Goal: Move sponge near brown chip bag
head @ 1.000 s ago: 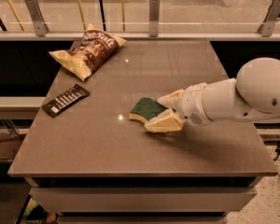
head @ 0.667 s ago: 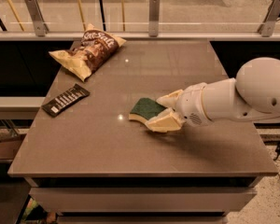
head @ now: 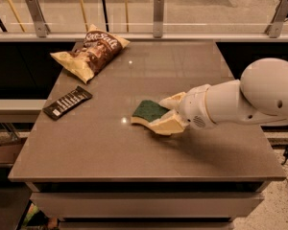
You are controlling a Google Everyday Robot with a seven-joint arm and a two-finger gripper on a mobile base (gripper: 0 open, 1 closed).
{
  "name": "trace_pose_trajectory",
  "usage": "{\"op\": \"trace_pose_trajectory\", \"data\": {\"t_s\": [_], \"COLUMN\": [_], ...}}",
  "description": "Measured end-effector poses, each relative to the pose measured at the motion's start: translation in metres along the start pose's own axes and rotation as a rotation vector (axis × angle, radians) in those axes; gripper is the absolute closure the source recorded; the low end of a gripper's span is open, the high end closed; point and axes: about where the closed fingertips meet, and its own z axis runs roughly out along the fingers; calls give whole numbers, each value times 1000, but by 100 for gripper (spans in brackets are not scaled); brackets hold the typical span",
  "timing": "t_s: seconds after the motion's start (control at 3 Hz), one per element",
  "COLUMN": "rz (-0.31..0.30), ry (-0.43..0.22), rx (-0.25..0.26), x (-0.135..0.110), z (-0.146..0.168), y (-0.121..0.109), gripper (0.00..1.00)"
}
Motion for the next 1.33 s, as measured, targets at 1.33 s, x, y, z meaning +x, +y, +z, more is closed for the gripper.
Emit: {"op": "trace_pose_trajectory", "data": {"t_s": [1.33], "rz": [-84], "ry": [171], "rx": [74], "x": [-65], "z": [-25], "y": [-43], "gripper": [100]}}
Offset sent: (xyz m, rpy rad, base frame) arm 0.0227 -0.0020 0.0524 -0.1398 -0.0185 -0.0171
